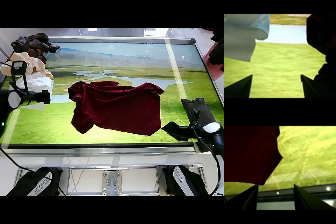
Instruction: Fold the shirts.
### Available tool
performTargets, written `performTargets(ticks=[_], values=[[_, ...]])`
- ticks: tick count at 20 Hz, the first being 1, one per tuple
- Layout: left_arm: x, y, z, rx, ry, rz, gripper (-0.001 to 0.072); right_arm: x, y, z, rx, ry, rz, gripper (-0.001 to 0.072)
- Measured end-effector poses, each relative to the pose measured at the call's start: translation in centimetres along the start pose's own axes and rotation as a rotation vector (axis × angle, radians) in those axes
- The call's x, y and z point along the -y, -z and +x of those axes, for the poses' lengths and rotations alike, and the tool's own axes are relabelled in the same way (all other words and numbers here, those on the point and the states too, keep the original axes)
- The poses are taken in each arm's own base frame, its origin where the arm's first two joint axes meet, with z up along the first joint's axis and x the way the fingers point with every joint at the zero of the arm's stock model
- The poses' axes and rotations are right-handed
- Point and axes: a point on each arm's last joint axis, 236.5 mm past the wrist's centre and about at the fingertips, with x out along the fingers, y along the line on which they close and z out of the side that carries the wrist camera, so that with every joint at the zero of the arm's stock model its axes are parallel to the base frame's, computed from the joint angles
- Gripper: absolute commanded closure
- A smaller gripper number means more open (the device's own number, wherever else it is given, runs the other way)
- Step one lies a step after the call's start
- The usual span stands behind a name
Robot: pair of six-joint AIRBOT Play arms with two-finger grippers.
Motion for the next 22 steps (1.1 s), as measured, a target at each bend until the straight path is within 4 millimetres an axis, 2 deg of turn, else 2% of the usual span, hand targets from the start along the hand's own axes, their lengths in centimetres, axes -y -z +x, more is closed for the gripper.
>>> performTargets(ticks=[4, 11, 12, 14, 15, 16, 17, 19, 22], values=[[1.1, 1.0, 0.1, 0.004, 0.052, -0.034, 0.0015, 0.2, 1.0, 2.7, 0.009, -0.079, 0.025, 0.0226], [1.7, 1.3, 0.1, 0.004, 0.075, -0.048, 0.0015, -1.0, -1.2, 4.9, 0.085, -0.203, 0.079, 0.0229], [1.7, 1.4, 0.2, 0.003, 0.076, -0.048, 0.0015, -1.1, -1.3, 5.2, 0.084, -0.214, 0.089, 0.0263], [1.7, 1.4, 0.2, 0.003, 0.078, -0.050, 0.0016, -1.4, -1.1, 5.8, 0.070, -0.227, 0.099, 0.0395], [1.8, 1.4, 0.2, 0.002, 0.080, -0.052, 0.0016, -1.6, -0.9, 6.1, 0.060, -0.228, 0.094, 0.0477], [1.9, 1.5, 0.2, -0.003, 0.083, -0.054, 0.0015, -1.9, -0.8, 6.4, 0.054, -0.230, 0.087, 0.0607], [1.9, 1.6, 0.2, -0.007, 0.086, -0.056, 0.0015, -2.3, -0.7, 6.6, 0.050, -0.239, 0.081, 0.0681], [2.0, 2.0, 0.3, -0.021, 0.089, -0.047, 0.0017, -4.0, -1.4, 6.3, 0.059, -0.291, 0.069, 0.0681], [2.3, 4.5, 1.5, -0.080, 0.094, -0.055, 0.0016, -7.0, -2.8, 4.4, 0.077, -0.380, 0.015, 0.0681]])
